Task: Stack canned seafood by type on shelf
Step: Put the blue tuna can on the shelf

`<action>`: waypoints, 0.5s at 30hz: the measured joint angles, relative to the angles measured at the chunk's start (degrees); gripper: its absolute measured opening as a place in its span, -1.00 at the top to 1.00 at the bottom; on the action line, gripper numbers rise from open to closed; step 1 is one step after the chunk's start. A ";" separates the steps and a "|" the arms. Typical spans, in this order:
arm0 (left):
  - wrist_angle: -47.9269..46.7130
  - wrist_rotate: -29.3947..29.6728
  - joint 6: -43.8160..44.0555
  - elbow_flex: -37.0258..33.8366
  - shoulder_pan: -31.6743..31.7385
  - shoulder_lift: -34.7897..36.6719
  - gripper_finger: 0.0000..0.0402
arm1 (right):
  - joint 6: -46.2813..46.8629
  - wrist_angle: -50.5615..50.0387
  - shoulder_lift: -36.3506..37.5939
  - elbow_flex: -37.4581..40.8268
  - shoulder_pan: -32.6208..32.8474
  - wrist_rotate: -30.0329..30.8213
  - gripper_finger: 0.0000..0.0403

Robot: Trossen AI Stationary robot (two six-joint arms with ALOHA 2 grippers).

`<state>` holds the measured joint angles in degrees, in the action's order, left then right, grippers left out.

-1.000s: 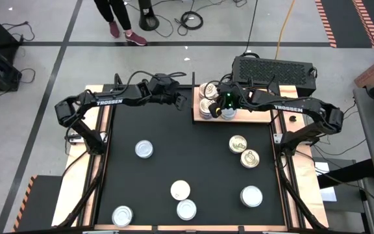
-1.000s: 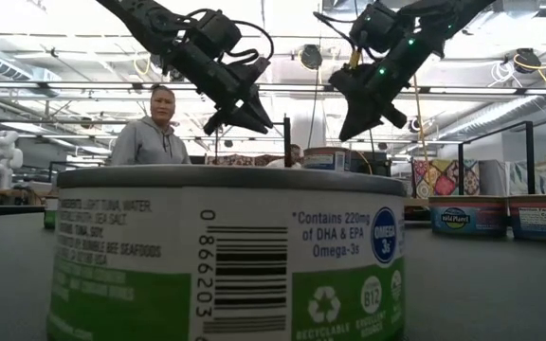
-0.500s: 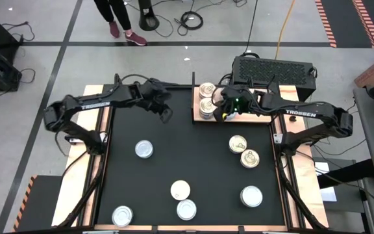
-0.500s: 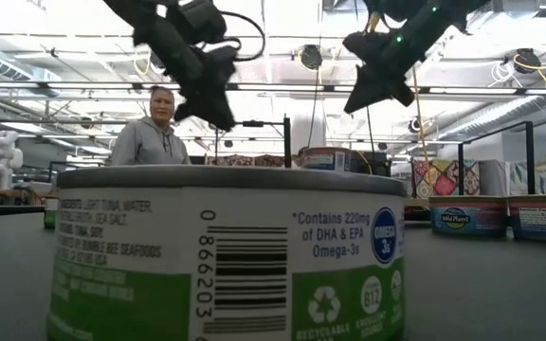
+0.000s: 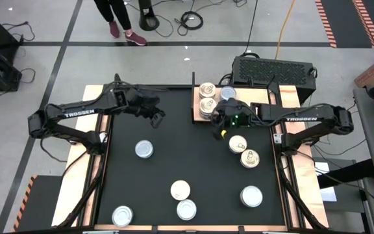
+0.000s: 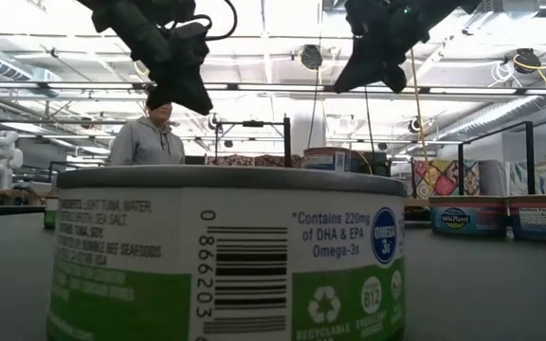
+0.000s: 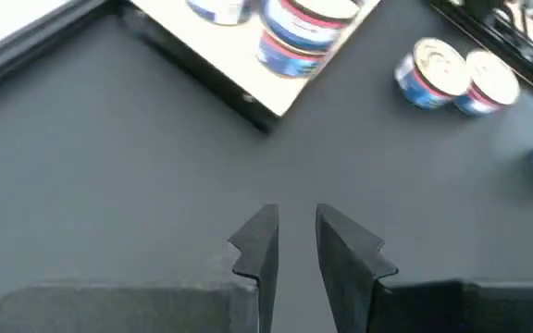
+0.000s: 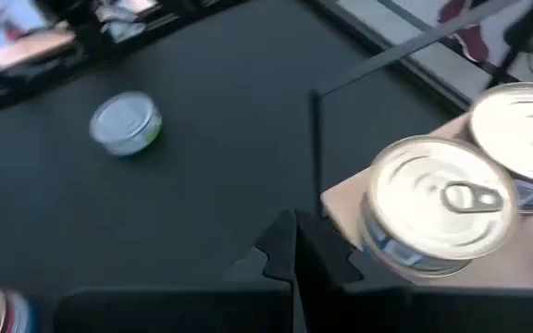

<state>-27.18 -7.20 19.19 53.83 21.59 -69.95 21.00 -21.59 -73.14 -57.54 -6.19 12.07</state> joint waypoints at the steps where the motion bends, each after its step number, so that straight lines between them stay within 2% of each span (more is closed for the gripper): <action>1: 0.37 -0.01 -0.02 -0.45 -1.02 -0.01 0.62 | -0.63 -0.11 0.00 0.00 0.74 -0.05 1.00; 11: 9.05 0.00 0.11 -0.86 -10.20 -3.69 0.62 | -1.12 -4.18 0.70 0.00 10.29 -0.27 1.00; 15: 13.55 -0.02 4.42 -0.86 -12.41 -5.39 0.62 | 1.18 -7.10 0.82 0.00 14.79 -0.32 1.00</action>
<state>-13.63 -7.22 23.62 52.97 9.18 -75.34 22.18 -28.68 -72.32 -57.54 8.60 11.75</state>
